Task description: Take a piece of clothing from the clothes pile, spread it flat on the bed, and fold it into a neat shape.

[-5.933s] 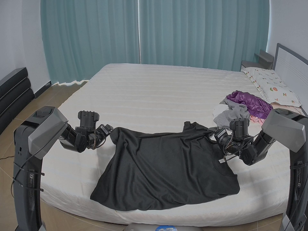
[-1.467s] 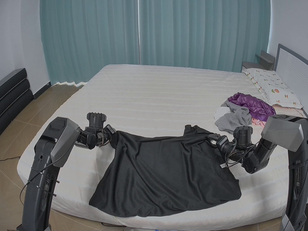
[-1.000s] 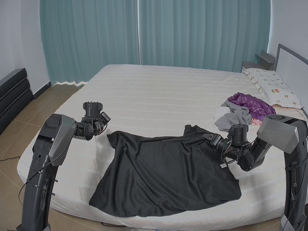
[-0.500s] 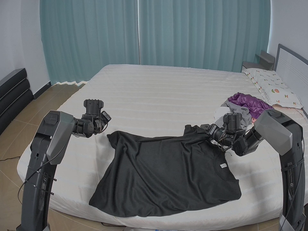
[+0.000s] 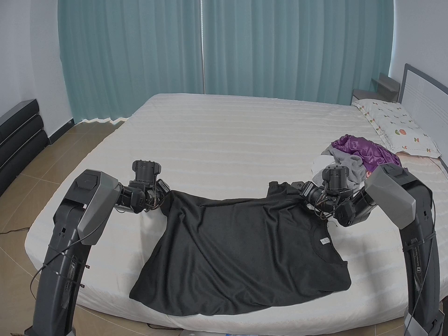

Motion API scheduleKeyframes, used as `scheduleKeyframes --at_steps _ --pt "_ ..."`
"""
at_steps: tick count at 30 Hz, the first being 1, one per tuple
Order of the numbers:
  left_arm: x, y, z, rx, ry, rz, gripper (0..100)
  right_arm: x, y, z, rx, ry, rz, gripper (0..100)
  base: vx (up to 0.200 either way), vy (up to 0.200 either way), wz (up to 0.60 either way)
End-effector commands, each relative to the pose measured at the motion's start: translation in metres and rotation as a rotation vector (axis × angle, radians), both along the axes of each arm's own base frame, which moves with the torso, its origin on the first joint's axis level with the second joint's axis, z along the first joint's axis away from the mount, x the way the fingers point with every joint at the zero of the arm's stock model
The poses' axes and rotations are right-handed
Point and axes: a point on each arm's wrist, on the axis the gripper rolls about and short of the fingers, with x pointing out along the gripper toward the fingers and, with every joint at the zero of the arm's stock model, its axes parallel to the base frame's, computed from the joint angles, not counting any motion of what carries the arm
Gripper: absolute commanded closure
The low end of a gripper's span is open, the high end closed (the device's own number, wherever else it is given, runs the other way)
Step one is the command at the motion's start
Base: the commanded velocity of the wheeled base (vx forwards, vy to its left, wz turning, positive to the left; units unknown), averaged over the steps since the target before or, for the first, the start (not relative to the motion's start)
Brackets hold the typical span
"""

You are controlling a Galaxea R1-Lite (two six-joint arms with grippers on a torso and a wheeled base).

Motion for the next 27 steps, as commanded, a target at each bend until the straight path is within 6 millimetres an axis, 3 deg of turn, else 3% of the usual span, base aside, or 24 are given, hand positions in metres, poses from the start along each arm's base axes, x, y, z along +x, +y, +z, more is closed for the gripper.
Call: scheduleKeyframes --at_steps 1,7,13,21,27 --pt "-0.001 0.001 -0.013 0.004 0.023 0.001 100 0.004 -0.001 -0.007 0.0 0.003 -0.004 0 0.0 0.0 0.0" --pt "0.001 0.0 -0.014 0.006 0.015 0.007 100 0.009 -0.004 -0.009 0.0 -0.002 -0.013 0 0.0 0.0 0.0" --pt "0.005 0.002 -0.002 0.002 -0.027 0.018 100 0.017 -0.01 -0.007 0.001 -0.011 -0.026 0 0.0 0.0 0.0" --pt "0.008 0.005 0.031 0.003 -0.09 0.04 100 0.031 -0.009 -0.018 -0.002 -0.001 -0.036 0 0.0 0.0 0.0" --pt "0.008 0.006 0.033 0.009 -0.096 0.052 100 0.036 -0.017 -0.01 -0.016 -0.029 -0.079 0 0.0 0.0 0.0"
